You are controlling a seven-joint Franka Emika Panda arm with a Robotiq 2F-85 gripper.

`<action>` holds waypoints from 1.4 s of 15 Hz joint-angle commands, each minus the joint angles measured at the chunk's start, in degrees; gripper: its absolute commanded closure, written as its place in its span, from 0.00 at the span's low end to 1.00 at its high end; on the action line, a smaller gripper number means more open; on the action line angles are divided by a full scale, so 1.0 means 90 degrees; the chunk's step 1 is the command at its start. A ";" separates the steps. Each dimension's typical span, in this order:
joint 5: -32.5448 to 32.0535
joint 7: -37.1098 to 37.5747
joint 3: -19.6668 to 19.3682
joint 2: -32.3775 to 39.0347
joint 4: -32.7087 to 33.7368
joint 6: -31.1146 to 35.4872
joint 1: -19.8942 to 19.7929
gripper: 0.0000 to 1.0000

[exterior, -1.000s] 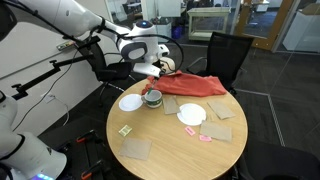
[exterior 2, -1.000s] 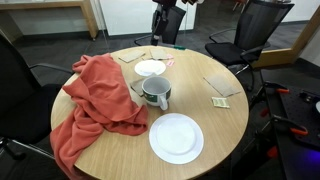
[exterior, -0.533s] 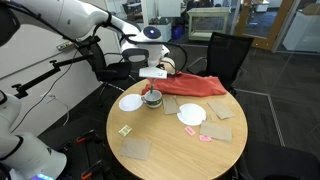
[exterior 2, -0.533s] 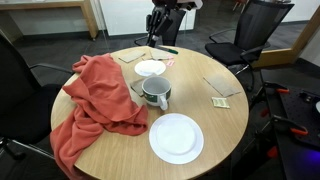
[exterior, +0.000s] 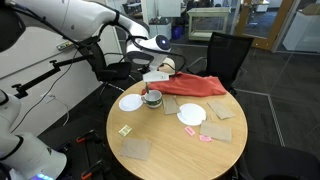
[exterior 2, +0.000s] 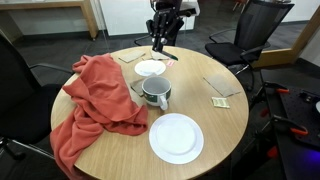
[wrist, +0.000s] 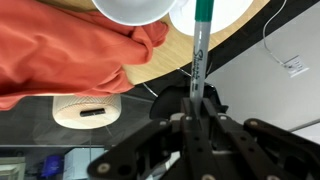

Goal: Put the green pen inside the green and white mug

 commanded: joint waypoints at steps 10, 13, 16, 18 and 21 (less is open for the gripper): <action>0.0019 -0.1399 -0.0511 0.0702 0.0781 -0.1065 0.0442 0.97; 0.0192 -0.1684 -0.0470 0.0790 0.0852 -0.0930 0.0444 0.97; 0.0371 -0.2125 -0.0445 0.0869 0.0871 -0.0822 0.0451 0.97; 0.0491 -0.2436 -0.0446 0.0906 0.0862 -0.0718 0.0489 0.97; 0.0670 -0.2795 -0.0451 0.0992 0.0873 -0.0616 0.0539 0.97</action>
